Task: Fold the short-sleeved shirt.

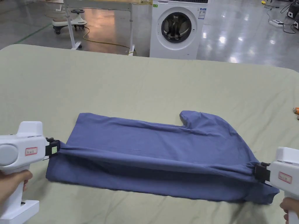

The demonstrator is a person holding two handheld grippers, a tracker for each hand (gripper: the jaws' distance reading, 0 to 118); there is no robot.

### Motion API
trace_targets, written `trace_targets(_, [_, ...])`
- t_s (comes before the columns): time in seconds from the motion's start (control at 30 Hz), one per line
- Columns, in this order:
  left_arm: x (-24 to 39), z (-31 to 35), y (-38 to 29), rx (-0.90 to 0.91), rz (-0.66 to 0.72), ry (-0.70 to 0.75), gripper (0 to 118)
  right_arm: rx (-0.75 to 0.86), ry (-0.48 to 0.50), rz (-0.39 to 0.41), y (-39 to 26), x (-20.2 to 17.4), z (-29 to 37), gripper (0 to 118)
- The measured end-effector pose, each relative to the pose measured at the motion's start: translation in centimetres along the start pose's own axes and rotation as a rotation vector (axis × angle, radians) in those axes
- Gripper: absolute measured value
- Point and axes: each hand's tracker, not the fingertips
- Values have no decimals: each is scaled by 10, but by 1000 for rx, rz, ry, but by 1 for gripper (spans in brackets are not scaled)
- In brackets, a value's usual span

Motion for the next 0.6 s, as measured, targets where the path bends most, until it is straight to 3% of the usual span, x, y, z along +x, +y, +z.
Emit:
trace_targets(0.23, [10, -45, 3, -109, -14, 33, 1, -83, -21, -15, 9, 5, -66, 5])
trace_targets(0.4, [16, -63, -6, -149, -5, 46, 2, -112, -29, 16, 3, 3, -87, 7])
trace_targets(0.5, [20, -60, -6, -133, 6, 66, 19, -74, -58, 31, 4, -1, -78, 22])
trace_targets(0.53, [21, -56, -6, -120, 8, 76, 29, -46, -70, 38, 5, -2, -72, 35])
trace_targets(0.6, [27, -38, -4, -56, 5, 38, 47, 46, -77, 68, 5, -10, -54, 50])
